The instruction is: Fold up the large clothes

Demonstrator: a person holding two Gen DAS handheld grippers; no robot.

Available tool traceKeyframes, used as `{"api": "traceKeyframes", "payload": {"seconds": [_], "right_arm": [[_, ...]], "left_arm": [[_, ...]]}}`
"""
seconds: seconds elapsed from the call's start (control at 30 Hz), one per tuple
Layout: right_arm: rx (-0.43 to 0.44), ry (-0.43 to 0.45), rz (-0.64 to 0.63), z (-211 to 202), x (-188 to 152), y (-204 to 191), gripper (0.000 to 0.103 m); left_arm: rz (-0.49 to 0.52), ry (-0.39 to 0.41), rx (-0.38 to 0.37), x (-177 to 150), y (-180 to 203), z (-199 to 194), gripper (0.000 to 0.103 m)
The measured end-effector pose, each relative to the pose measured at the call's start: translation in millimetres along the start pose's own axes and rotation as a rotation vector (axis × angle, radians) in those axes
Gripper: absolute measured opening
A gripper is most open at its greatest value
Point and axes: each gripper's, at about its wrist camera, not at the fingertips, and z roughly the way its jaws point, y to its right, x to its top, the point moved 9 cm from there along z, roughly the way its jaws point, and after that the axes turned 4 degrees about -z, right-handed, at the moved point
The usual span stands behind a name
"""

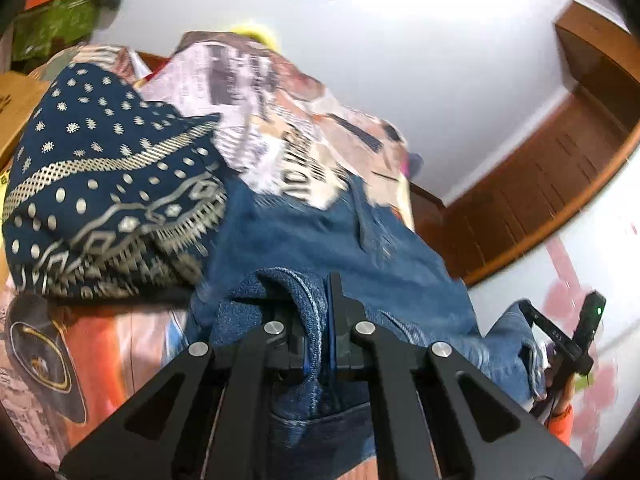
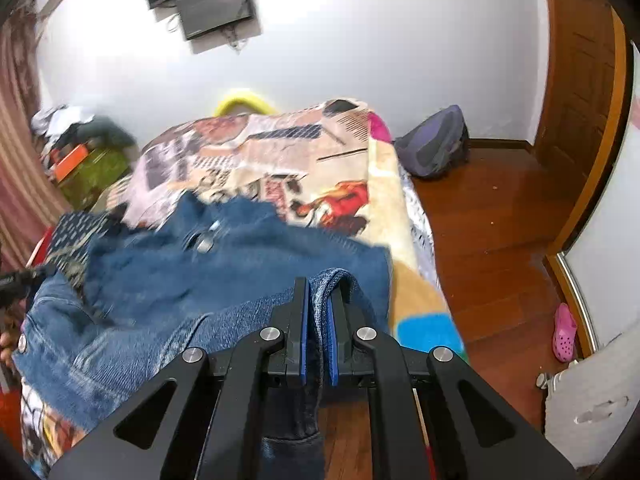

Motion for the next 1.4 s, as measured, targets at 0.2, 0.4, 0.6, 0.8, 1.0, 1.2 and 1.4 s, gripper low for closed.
{"api": "traceKeyframes", "payload": {"seconds": [0.2, 0.4, 0.6, 0.8, 1.0, 1.2, 1.4], "right_arm": [[-0.019, -0.123, 0.095, 77, -6, 27, 0.007], [-0.032, -0.184, 0.068, 103, -32, 31, 0.007], [-0.023, -0.225, 0.029, 81, -33, 31, 0.018], [-0.003, -0.191, 0.018, 48, -36, 23, 0.04], [-0.002, -0.151, 0.008, 18, -43, 18, 0.046], [0.005, -0.163, -0.03, 6, -63, 8, 0.046], [-0.034, -0.175, -0.096, 19, -72, -2, 0.046]], "left_arm": [[-0.052, -0.078, 0.091, 6, -40, 65, 0.006], [0.045, -0.127, 0.159, -5, -42, 87, 0.007], [0.143, -0.189, 0.192, -20, -31, 74, 0.031], [0.179, -0.186, 0.167, -35, -26, 39, 0.051], [0.169, -0.146, 0.169, -39, -28, 7, 0.055], [0.231, -0.156, 0.164, -69, -24, -8, 0.058], [0.357, -0.161, 0.299, -85, -27, 6, 0.059]]}}
